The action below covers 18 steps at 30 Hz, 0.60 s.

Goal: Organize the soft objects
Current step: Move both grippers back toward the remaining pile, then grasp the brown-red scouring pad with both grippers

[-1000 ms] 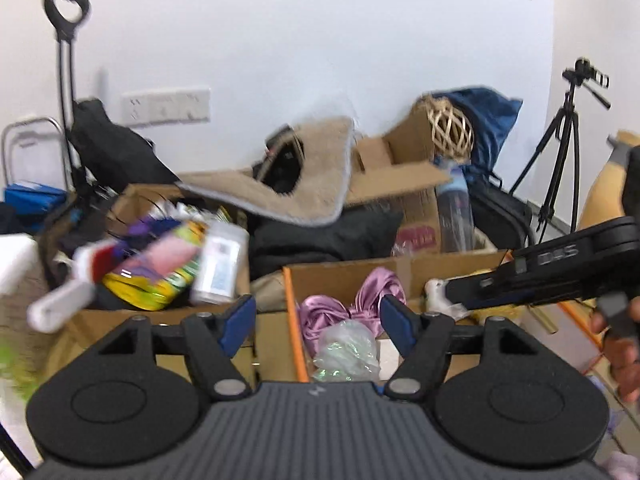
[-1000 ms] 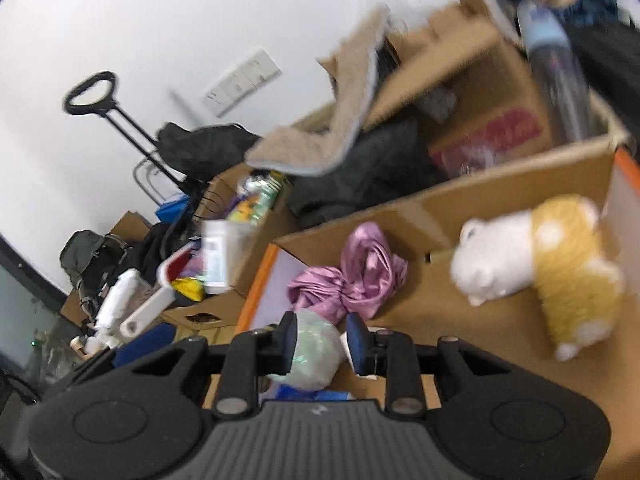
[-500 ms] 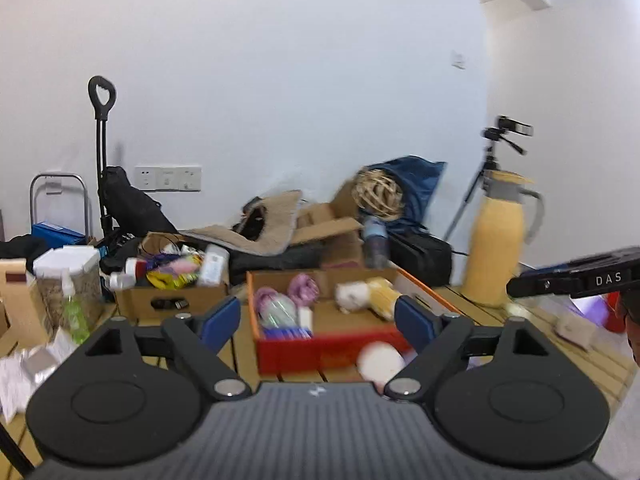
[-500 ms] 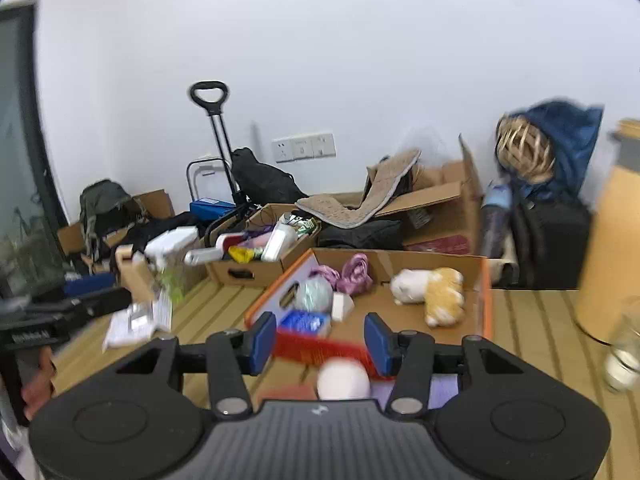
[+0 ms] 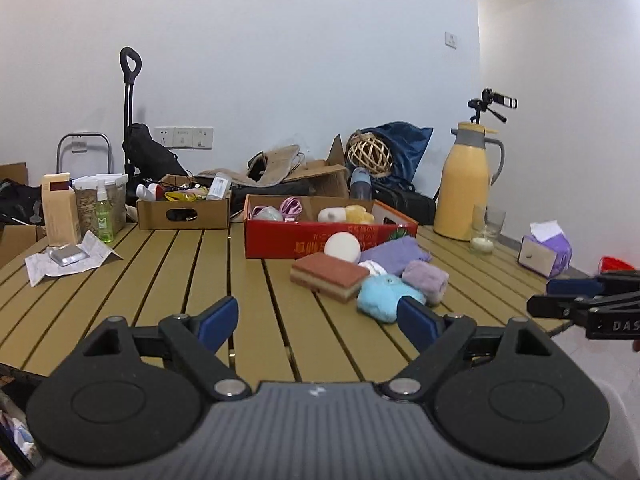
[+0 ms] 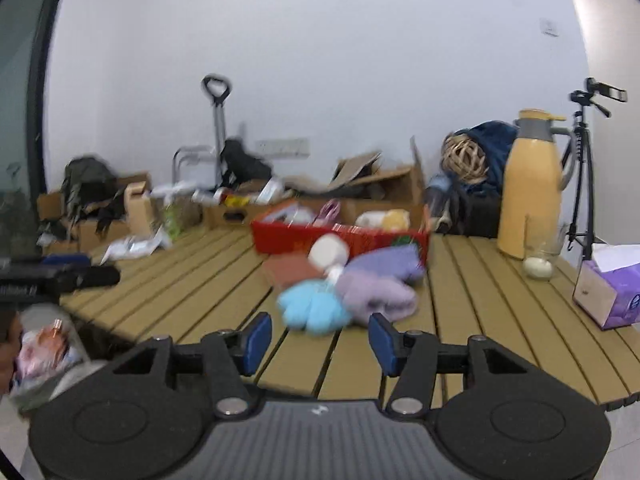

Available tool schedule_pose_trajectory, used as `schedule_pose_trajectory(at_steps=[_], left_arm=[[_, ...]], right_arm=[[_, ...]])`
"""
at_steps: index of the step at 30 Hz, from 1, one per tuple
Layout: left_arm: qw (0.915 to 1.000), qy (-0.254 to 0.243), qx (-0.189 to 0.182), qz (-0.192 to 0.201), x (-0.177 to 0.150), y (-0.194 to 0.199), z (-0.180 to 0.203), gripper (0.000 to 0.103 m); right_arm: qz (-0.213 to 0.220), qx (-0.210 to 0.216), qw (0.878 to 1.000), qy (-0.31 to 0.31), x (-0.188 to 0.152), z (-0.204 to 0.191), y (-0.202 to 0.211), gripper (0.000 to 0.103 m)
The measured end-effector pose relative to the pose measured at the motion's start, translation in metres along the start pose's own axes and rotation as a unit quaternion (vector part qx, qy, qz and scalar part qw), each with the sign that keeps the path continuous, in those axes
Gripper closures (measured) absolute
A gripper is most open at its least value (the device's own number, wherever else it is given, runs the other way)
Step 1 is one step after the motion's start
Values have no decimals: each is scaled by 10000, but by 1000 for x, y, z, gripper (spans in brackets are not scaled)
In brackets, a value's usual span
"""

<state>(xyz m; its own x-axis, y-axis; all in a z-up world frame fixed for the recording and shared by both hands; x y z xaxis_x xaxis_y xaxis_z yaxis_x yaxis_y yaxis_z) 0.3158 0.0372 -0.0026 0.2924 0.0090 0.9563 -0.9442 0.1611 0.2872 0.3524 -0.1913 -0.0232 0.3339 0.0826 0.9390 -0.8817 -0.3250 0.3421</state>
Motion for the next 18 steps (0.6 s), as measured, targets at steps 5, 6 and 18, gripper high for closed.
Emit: schedule_pose_trajectory(at_steps=[5, 6, 18], left_arm=[[10000, 31, -89, -3, -2, 1, 5, 13], [9999, 27, -135, -3, -3, -2, 6, 12], [9963, 440, -536, -500, 39, -158, -38, 20]], right_arm=[[86, 86, 9999, -28, -4, -4, 11, 50], [75, 105, 9999, -28, -5, -5, 10, 50], [-358, 909, 9904, -975, 17, 1, -90, 50]])
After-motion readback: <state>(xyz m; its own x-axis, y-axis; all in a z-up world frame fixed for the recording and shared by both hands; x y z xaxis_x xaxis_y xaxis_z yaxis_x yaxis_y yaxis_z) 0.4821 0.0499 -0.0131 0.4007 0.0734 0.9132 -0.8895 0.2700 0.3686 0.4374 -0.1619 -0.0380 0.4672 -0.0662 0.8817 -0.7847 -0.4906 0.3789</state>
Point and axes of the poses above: each gripper's, at about its wrist camera, not at the fingertips, and y roughly against the way its jaws point, z to its right, x to its top, the point moved 1 cm from there along -y, roughly the way its jaws point, and after that the axes turned 1 degree about z, right-handed, at the moved point
